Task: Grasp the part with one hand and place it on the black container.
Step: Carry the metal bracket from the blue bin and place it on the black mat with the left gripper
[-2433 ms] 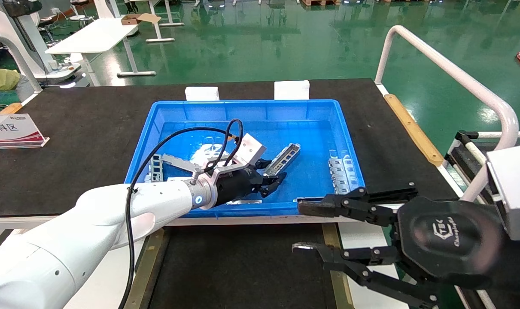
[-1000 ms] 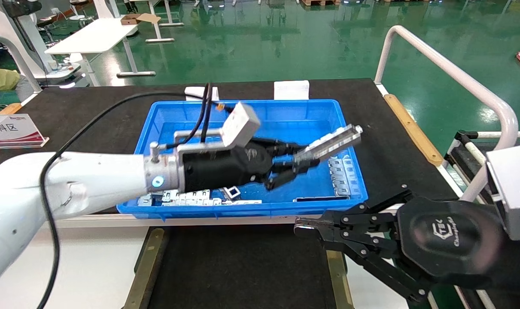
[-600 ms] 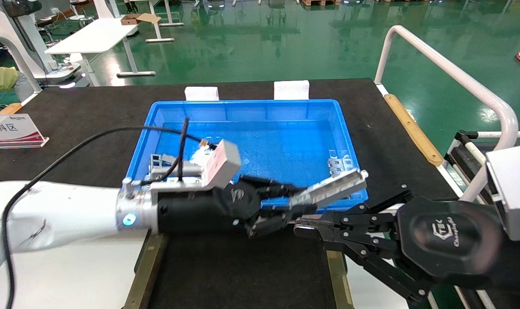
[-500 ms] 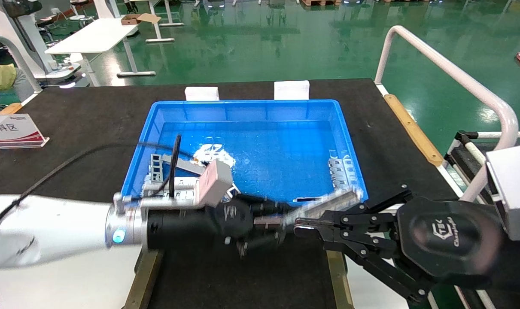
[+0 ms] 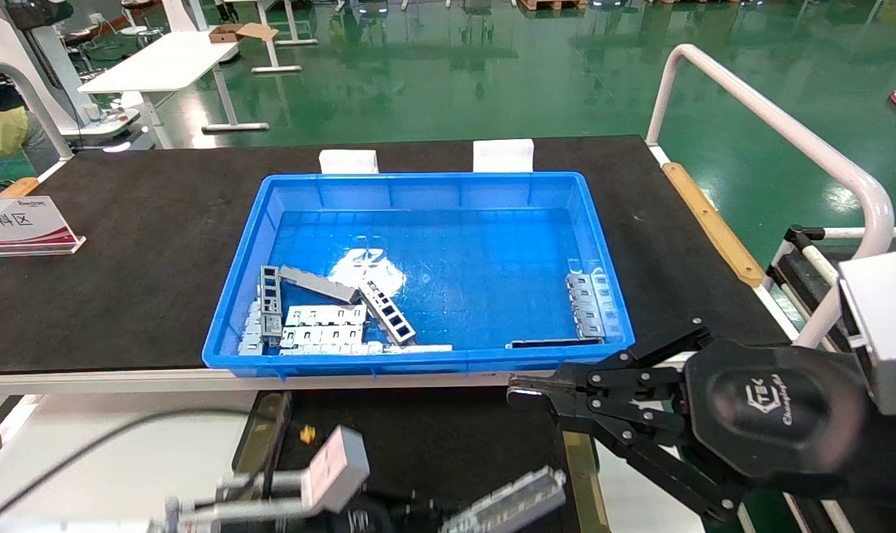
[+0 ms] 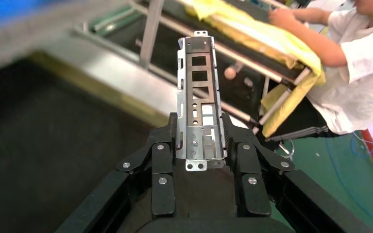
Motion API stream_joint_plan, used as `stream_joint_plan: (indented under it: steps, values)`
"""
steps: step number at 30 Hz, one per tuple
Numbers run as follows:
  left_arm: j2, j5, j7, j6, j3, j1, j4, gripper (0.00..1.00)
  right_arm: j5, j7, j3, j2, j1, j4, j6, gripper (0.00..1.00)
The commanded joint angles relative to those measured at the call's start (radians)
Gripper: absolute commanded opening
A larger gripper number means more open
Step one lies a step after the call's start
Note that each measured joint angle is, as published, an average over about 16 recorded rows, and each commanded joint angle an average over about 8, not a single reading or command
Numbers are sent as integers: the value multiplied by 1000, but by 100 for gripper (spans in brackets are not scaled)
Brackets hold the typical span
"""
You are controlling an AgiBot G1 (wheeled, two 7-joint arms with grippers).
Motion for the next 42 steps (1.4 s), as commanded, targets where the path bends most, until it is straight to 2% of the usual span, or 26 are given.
stream_joint_plan:
  steps: [1, 10, 21, 32, 42]
  values:
    - [-20, 2, -11, -43, 10, 35, -41, 0, 0, 0, 0, 0, 0, 0, 0, 0]
    - [5, -28, -47, -277, 24, 163, -129, 0, 0, 0, 0, 0, 0, 0, 0, 0]
    - [95, -77, -53, -555, -10, 285, -158, 0, 1, 0, -1, 0, 0, 0, 0, 0]
    - [168, -144, -57, -808, -130, 406, -197, 0, 1, -1, -1, 0, 0, 0, 0, 0]
    - [282, -131, -23, -913, -263, 480, -173, 0, 1, -1, -1, 1, 0, 0, 1, 0]
